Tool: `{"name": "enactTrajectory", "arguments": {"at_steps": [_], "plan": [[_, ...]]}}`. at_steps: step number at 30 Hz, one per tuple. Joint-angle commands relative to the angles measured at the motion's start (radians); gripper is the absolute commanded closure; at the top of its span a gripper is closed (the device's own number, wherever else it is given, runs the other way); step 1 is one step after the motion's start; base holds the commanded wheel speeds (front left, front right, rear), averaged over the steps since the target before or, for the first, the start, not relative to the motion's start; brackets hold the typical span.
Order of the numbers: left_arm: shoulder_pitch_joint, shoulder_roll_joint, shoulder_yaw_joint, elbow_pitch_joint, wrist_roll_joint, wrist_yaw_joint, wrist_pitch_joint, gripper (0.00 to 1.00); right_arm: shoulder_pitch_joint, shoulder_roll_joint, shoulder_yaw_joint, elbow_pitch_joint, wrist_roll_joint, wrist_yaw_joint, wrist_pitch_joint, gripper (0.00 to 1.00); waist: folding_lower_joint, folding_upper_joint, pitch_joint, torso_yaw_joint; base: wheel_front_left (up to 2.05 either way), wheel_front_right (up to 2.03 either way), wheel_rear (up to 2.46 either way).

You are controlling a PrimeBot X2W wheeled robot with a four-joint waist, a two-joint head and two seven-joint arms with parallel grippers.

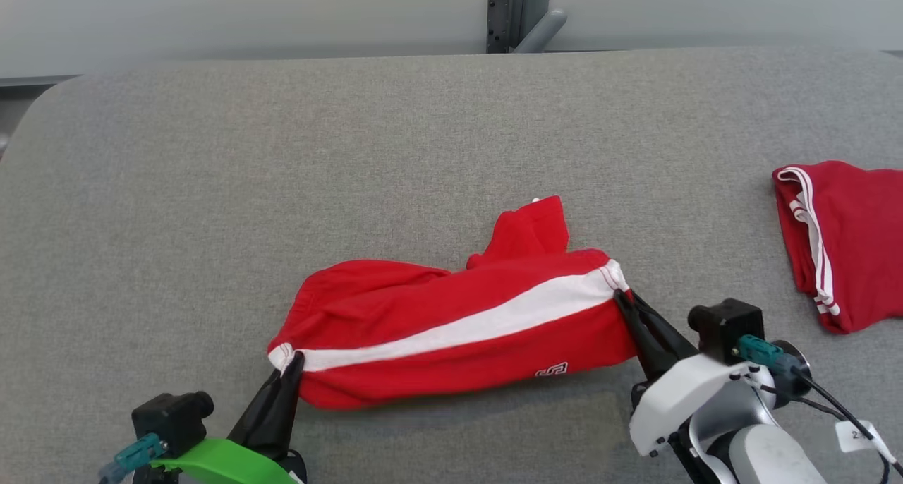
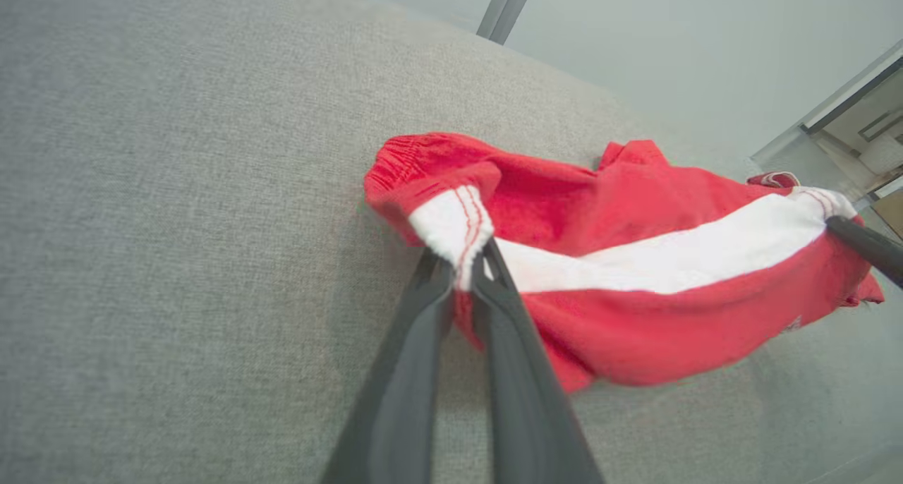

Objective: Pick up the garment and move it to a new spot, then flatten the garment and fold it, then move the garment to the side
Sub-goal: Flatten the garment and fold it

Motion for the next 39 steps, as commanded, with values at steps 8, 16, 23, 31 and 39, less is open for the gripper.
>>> {"name": "enactTrajectory", "arguments": {"at_steps": [8,16,23,31,39], "plan": [[0.125,0.057,0.042,-0.320,-0.029,0.094,0.042,1.00,0.098,0.007,-0.101,-0.156,0.037,-0.002,0.010,1.00,0.0000,0.0000,-0.028,-0.054,0.00,0.00,0.00],[0.156,0.099,0.064,-0.558,-0.013,0.147,0.082,1.00,0.130,0.029,-0.200,-0.308,0.153,-0.002,-0.003,1.00,0.0000,0.0000,-0.040,-0.092,0.00,0.00,0.00],[0.172,0.134,0.092,-0.727,-0.003,0.194,0.123,1.00,0.161,0.033,-0.262,-0.410,0.226,-0.002,0.034,1.00,0.0000,0.0000,-0.035,-0.122,0.00,0.00,0.00],[0.171,0.156,0.106,-0.818,0.005,0.220,0.148,1.00,0.169,0.037,-0.305,-0.496,0.287,-0.002,0.031,1.00,0.0000,0.0000,0.005,-0.143,0.00,0.00,0.00],[0.154,0.171,0.129,-0.843,-0.002,0.228,0.158,1.00,0.161,0.039,-0.330,-0.518,0.296,-0.003,0.039,1.00,0.0000,0.0000,0.024,-0.149,0.00,0.00,0.00]]}}
